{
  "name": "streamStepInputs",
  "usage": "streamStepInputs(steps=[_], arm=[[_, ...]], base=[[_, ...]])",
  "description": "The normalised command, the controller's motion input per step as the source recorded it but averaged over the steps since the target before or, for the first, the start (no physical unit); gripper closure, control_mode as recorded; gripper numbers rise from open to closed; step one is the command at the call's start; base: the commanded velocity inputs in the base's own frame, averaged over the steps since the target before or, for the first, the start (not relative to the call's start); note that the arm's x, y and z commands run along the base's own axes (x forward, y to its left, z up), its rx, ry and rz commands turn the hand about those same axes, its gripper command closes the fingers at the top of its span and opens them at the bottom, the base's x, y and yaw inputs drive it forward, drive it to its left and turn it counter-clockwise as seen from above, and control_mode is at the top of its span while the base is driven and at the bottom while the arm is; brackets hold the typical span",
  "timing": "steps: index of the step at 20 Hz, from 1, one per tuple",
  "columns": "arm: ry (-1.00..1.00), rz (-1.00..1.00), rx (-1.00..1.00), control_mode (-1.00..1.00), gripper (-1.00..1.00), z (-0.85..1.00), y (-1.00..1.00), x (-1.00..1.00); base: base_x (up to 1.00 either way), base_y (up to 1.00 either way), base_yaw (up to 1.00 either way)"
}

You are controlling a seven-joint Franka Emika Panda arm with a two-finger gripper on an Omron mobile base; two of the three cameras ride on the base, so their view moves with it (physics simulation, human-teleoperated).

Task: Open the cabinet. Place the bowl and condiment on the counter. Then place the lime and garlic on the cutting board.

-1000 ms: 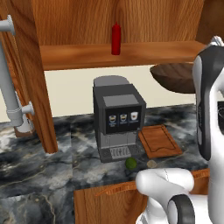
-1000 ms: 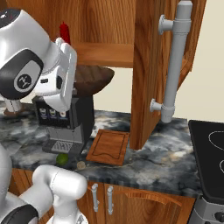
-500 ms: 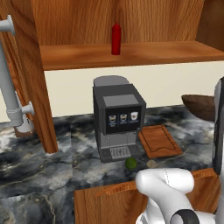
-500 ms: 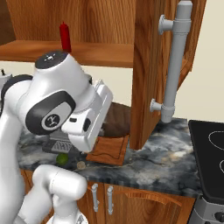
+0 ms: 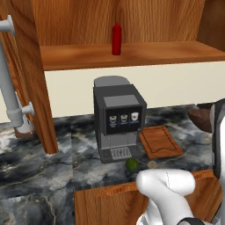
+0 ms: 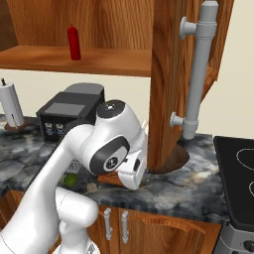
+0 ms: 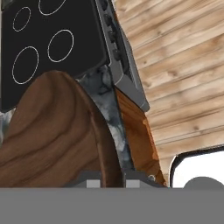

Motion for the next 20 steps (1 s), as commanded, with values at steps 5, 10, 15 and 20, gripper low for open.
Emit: streamStepInputs(steps=[5,10,15,20], arm=[[0.02,0.05,0.00,-1.00,1.00,-0.25,-0.60,0.45],[0.06,0.10,0.00,-1.00,1.00,-0.33,-0.31,0.65],[0.16,0.12,0.00,-1.00,1.00,-0.46,-0.20,0.84],[0.09,0.09,0.00,-1.00,1.00,-0.41,-0.22,0.80]], base=[[0.00,0.00,0.00],[0.00,0.00,0.00],[0.00,0.00,0.00],[0.00,0.00,0.00]])
